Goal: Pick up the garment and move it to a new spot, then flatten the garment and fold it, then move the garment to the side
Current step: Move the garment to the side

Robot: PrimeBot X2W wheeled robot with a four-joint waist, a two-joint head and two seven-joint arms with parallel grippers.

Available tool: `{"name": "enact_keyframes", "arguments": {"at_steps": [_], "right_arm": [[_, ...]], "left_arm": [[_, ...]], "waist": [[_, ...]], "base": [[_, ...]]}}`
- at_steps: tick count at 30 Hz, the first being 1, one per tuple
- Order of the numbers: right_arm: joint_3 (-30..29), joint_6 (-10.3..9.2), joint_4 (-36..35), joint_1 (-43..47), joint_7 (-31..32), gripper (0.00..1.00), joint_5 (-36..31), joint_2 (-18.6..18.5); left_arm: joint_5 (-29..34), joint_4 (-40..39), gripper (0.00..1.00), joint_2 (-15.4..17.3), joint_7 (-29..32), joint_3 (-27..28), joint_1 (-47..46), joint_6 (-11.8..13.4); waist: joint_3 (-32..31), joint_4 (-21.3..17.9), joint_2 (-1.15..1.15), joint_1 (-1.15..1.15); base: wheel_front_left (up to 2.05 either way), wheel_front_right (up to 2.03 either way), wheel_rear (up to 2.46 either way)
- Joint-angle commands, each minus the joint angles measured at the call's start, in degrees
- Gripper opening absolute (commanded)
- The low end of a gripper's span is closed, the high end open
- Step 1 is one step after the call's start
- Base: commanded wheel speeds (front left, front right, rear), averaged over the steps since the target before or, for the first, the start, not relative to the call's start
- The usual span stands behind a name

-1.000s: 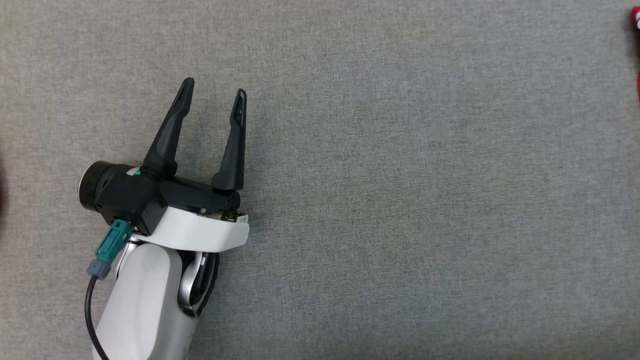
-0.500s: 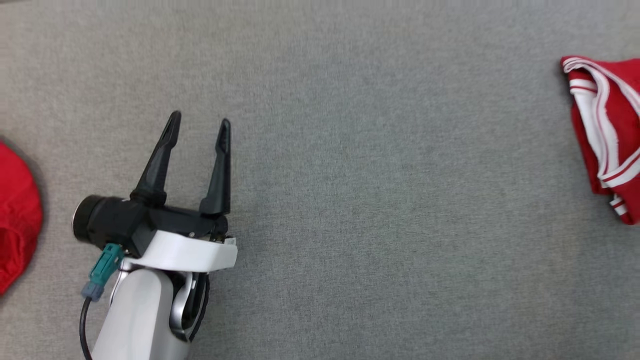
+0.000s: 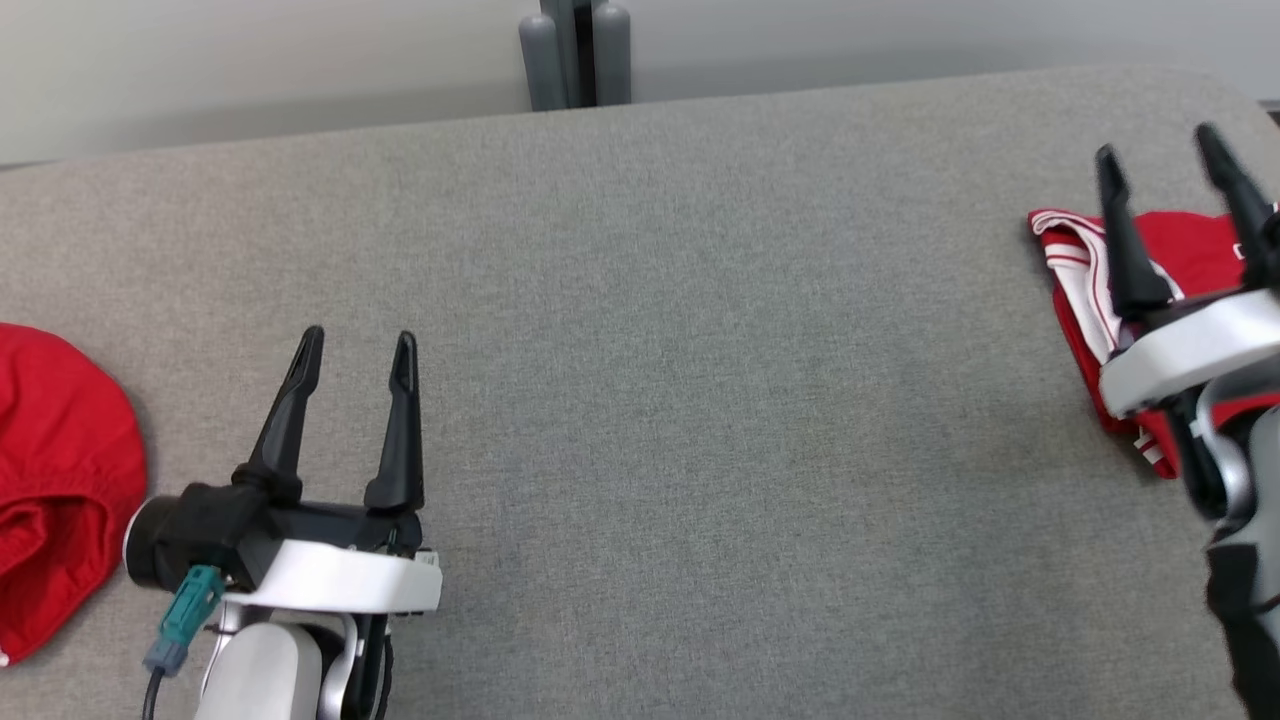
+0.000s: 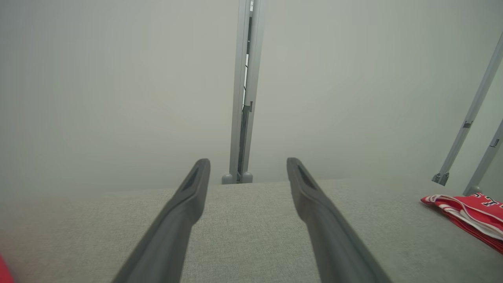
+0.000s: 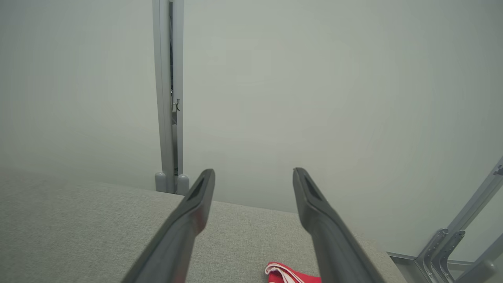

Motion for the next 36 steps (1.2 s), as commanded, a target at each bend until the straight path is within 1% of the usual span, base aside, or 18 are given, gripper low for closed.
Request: {"name": "enact_keyframes", "arguments": {"at_steps": [1, 7, 11, 15, 19, 23, 36], "right_arm": [[-0.08, -0.01, -0.46, 1.07, -0.77, 1.00, 0.53, 0.08], [1.33, -0.01, -1.26, 7.04, -5.83, 1.00, 2.67, 4.61], [1.79, -0.01, -0.78, 10.87, -8.13, 1.00, 1.94, 7.28], [1.25, -0.01, 0.03, 14.08, -9.55, 1.00, 0.60, 9.12], [1.11, -0.01, 0.68, 16.19, -10.19, 1.00, -4.26, 10.05], [1.17, -0.01, 1.55, 17.68, -10.46, 1.00, -6.69, 10.67], [1.09, -0.01, 0.73, 19.30, -10.55, 1.00, -3.65, 10.77]], "left_arm": [[-0.28, -0.05, 1.00, 0.17, -0.15, 0.24, 0.74, 0.30], [-1.26, 0.53, 1.00, 0.18, -0.15, 0.37, 4.25, 0.90], [-1.72, 1.35, 1.00, 0.19, -0.15, 0.34, 5.79, 0.94], [-1.71, 2.05, 1.00, 0.18, -0.15, -0.04, 7.32, 1.02], [0.37, 2.90, 1.00, 0.16, -0.15, -1.37, 8.43, 0.54], [-0.83, 3.41, 1.00, 0.20, -0.15, -1.95, 9.18, 1.42], [-2.03, 3.28, 1.00, 0.18, -0.15, -2.18, 9.16, 1.83]], "waist": [[-1.20, -0.02, 0.00, 0.00], [-4.11, 0.14, 0.00, 0.00], [-5.33, 0.46, 0.00, 0.00], [-6.22, 0.76, 0.00, 0.00], [-6.62, 0.83, 0.00, 0.00], [-7.19, 0.74, 0.00, 0.00], [-7.69, 0.48, 0.00, 0.00]], "base": [[0.00, 0.00, 0.00], [0.00, 0.00, 0.00], [0.00, 0.00, 0.00], [0.00, 0.00, 0.00], [0.00, 0.00, 0.00], [0.00, 0.00, 0.00], [0.00, 0.00, 0.00]]}}
